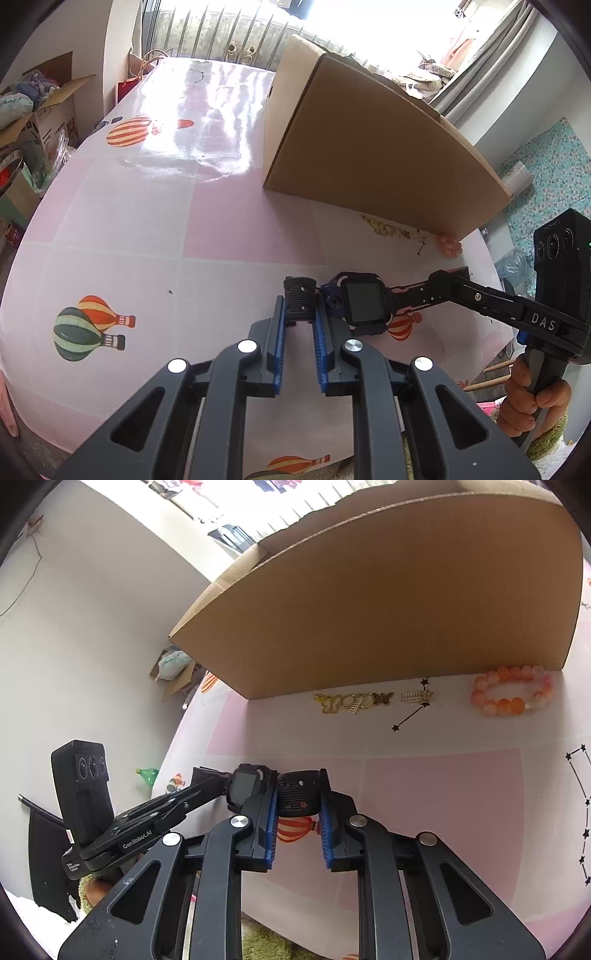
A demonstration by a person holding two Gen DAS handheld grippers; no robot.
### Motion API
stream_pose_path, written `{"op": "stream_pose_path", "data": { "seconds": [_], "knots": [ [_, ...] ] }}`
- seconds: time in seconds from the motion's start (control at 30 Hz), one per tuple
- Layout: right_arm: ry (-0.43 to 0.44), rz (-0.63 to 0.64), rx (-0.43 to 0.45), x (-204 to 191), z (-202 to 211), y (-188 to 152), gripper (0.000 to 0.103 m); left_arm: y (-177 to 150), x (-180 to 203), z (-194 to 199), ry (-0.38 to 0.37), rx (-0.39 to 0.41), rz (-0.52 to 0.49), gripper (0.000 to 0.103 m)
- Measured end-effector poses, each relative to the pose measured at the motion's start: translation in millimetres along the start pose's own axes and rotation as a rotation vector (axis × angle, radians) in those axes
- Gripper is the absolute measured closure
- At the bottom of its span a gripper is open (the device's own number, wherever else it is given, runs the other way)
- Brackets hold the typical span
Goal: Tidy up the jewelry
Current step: 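Carry the smartwatch with the right tool into the box and release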
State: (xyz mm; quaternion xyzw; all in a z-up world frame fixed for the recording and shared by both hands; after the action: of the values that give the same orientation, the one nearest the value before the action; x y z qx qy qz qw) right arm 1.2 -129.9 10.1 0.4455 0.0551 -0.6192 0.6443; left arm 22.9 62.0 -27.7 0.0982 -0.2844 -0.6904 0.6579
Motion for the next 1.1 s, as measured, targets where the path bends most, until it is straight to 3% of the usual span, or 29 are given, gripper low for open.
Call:
{"op": "stream_pose_path", "data": {
  "seconds": [0.23,0.37,0.47,0.6,0.73,0.87,0.93,1.0,1.1],
  "knots": [
    [-0.029,0.186,0.1,-51.5,53.2,24.3,0.089,29.9,27.0,73.4,-0.066,0.169,-0.104,0.09],
    [-0.061,0.315,0.18,-73.1,80.9,73.8,0.089,81.6,56.7,106.8,-0.086,0.28,-0.216,0.09],
    [-0.082,0.329,0.177,-67.5,78.7,124.9,0.089,132.9,82.1,97.3,-0.081,0.277,-0.275,0.09],
    [-0.12,0.232,0.051,-31.2,39.7,195.8,0.089,205.8,105.8,32.6,-0.076,0.082,-0.262,0.09],
    [-0.194,0.136,-0.085,10.7,10.6,236.6,0.089,245.9,123.2,-53.5,0.033,-0.138,-0.26,0.09],
    [-0.315,0.153,-0.182,33.8,-26.4,245.7,0.088,255.8,127.2,-113.9,0.079,-0.279,-0.232,0.089],
    [-0.37,0.18,-0.205,39.8,-35.9,247.1,0.087,258.4,124.9,-133.5,0.092,-0.314,-0.197,0.087],
    [-0.419,0.198,-0.221,46.6,-42.1,248.4,0.081,255.1,122.9,-146.1,0.11,-0.338,-0.185,0.081],
    [-0.458,0.206,-0.219,50.3,-40.2,248.1,0.072,254.1,118.0,-151.7,0.11,-0.381,-0.165,0.063]
  ]
}}
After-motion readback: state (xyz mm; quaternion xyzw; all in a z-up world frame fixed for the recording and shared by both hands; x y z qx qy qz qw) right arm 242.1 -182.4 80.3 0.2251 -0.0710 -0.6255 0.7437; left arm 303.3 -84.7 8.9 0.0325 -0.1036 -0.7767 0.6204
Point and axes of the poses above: each gripper's, at about its wrist camera, not at the fingertips, and z roughly against the way its jaws point, x to its right, y to its top, the point moved 1 cm from there along -z, roughly the way its jaws point, and after that the axes turned 9 degrees about y, right-handed, at the moved point
